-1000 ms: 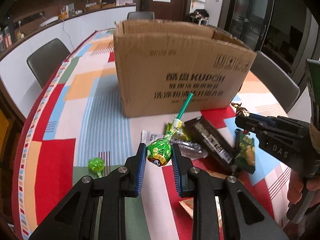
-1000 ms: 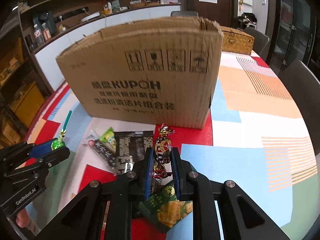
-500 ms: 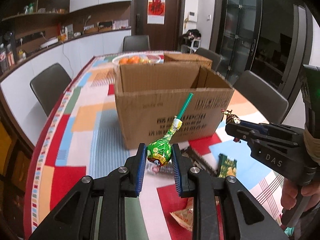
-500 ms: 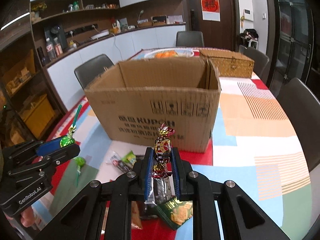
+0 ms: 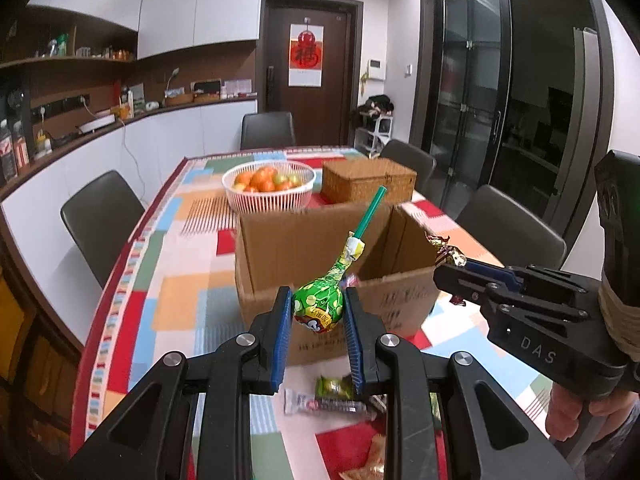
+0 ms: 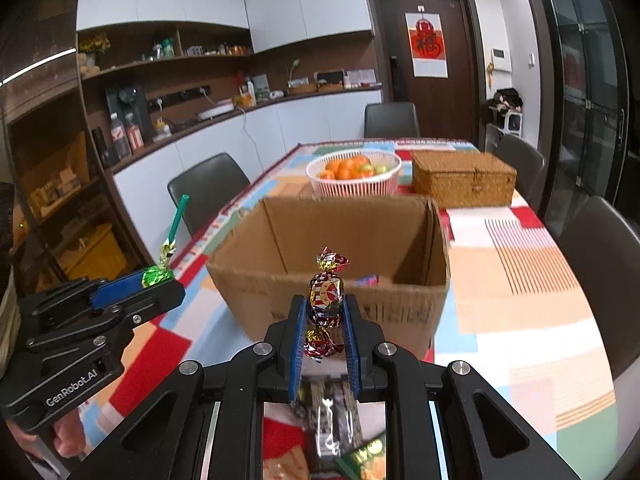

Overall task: Organize snacks
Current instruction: 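Carry the candy and lollipop over the cardboard box, then open both grippers to drop the candy and lollipop into the box, then move both open grippers back to the remaining snacks beside the box, then grasp the white fruit-leather bar with the right gripper while the left grasps the second green lollipop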

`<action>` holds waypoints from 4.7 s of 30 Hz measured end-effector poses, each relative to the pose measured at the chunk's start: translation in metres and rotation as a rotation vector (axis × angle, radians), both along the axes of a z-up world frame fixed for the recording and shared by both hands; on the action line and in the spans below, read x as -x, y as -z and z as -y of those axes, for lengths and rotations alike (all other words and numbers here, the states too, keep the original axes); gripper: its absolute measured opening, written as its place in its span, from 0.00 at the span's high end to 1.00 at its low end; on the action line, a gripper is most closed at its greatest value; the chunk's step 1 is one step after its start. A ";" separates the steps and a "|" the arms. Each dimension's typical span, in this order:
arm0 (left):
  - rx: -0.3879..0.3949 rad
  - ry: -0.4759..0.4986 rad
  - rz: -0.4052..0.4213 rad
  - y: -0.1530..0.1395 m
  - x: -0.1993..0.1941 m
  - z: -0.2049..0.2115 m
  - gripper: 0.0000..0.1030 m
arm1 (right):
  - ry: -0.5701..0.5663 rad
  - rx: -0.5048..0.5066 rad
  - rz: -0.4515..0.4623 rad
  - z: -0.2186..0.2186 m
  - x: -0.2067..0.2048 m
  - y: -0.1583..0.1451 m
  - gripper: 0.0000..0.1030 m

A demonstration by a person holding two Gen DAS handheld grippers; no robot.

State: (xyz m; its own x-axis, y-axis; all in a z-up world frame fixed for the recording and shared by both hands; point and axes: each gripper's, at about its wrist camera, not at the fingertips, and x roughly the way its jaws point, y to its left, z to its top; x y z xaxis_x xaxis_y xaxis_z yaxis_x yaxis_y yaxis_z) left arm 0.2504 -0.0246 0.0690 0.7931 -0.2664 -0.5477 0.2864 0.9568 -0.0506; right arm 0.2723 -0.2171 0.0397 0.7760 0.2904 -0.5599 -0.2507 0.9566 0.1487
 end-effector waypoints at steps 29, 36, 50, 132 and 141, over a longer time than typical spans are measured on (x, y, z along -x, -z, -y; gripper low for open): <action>0.027 -0.043 -0.116 -0.015 -0.111 0.004 0.58 | 0.008 0.033 -0.028 -0.007 -0.095 -0.032 0.74; 0.004 -0.049 -0.093 -0.018 -0.089 0.000 0.54 | 0.035 0.035 -0.018 -0.004 -0.086 -0.033 0.63; -0.054 -0.104 -0.065 -0.012 -0.023 -0.029 0.49 | -0.073 0.050 -0.004 -0.031 -0.035 -0.020 0.63; -0.072 -0.179 -0.467 0.187 -0.023 -0.079 0.67 | -0.374 0.279 -0.395 -0.114 -0.039 0.163 0.66; -0.069 -0.178 -0.455 0.185 -0.020 -0.079 0.75 | -0.362 0.300 -0.366 -0.120 -0.039 0.164 0.82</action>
